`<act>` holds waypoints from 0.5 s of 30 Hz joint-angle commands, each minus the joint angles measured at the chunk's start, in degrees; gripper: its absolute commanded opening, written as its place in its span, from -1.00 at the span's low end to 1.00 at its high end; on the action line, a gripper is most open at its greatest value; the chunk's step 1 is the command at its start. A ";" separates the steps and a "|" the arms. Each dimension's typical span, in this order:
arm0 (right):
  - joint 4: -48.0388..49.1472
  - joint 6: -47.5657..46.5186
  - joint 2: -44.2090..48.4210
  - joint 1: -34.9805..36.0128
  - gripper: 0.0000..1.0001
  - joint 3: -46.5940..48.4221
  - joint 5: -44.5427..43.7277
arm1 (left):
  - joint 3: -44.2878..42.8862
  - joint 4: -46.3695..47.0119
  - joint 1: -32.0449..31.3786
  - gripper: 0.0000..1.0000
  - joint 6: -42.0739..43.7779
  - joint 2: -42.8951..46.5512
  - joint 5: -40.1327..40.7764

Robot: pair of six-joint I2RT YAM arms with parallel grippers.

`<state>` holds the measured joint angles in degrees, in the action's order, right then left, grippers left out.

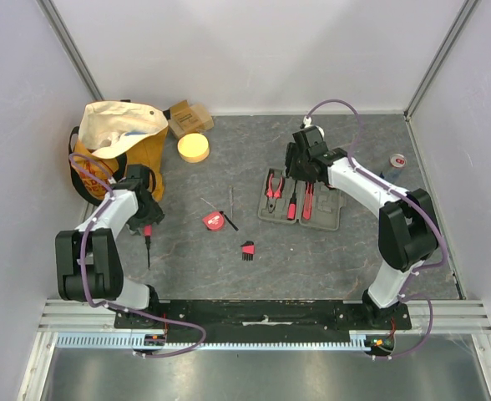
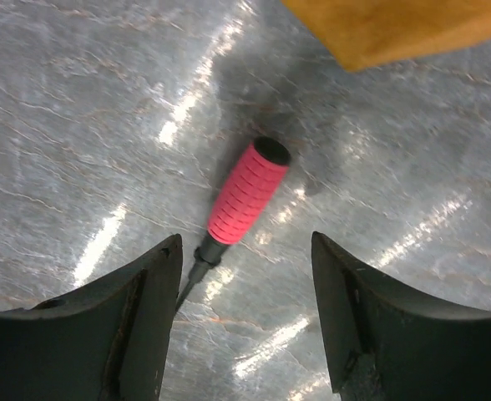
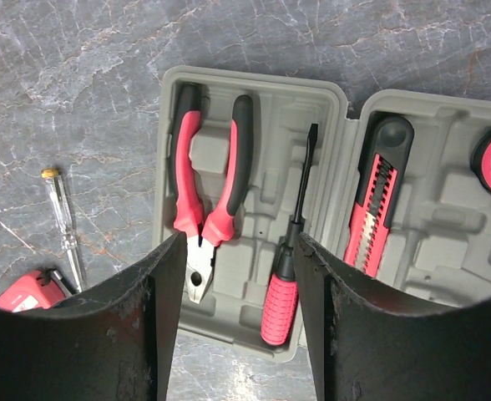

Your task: Pack the tool kit

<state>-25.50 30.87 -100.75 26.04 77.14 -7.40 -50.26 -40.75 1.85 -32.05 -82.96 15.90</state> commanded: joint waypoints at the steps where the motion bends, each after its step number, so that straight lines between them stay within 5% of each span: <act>1: 0.97 0.24 3.19 -0.11 0.22 -1.29 -1.21 | -0.02 2.43 1.84 0.37 3.31 -1.33 2.47; 7: 2.12 1.29 3.98 -0.29 0.22 -3.23 -1.74 | 1.39 3.40 1.85 0.23 4.37 -2.82 -2.10; 15: 2.64 1.12 4.69 -1.08 0.21 -4.02 -1.74 | 3.41 3.57 1.76 -0.59 1.73 -1.51 -6.76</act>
<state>-24.45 31.73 -98.72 25.54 73.49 -7.92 -48.01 -39.20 3.90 -29.26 -85.65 13.50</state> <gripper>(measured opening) 0.608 0.269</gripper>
